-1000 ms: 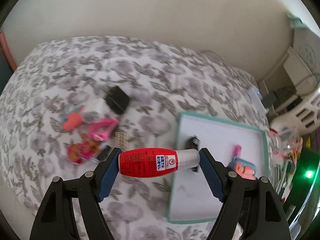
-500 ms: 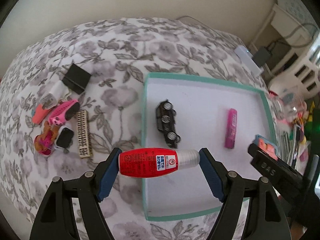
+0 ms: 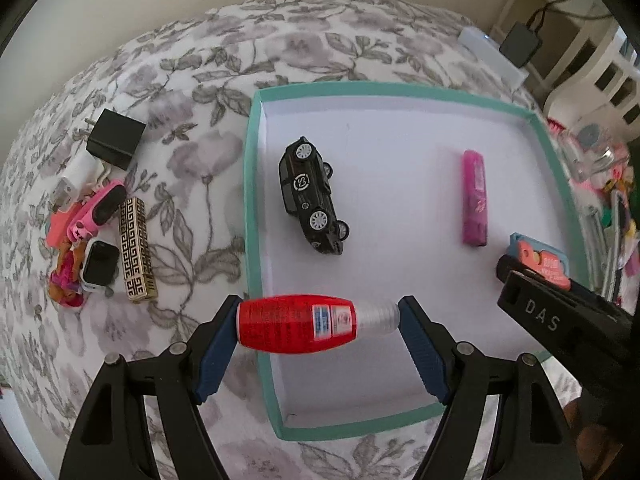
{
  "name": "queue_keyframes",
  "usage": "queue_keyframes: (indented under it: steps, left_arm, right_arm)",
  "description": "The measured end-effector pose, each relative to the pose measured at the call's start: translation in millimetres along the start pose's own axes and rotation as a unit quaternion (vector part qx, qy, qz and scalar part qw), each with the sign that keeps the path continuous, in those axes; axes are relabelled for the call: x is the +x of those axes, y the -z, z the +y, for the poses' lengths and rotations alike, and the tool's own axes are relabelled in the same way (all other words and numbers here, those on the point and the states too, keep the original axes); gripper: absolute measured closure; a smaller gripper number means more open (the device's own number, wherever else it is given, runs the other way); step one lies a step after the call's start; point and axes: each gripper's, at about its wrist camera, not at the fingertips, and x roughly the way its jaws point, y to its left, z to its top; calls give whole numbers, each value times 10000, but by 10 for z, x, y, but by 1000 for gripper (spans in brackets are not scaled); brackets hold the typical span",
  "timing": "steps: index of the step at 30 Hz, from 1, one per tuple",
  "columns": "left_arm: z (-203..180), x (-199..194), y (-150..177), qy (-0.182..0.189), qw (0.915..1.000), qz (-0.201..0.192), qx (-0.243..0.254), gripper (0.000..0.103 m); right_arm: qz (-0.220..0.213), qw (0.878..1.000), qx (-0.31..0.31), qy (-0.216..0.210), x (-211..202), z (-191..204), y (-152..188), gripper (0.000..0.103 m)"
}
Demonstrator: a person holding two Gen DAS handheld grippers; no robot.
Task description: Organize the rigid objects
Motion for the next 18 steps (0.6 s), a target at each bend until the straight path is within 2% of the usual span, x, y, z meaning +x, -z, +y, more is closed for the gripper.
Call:
queue_keyframes:
  steps: [9,18]
  left_arm:
    - [-69,23,18,-145,9997,-27,194,23]
    - [-43,45,3,-39,9999,52,88,23]
  right_arm:
    - [3,10000,50,-30,0,-9,3,30]
    - [23,9999,105,-84,21,-88,-60,28]
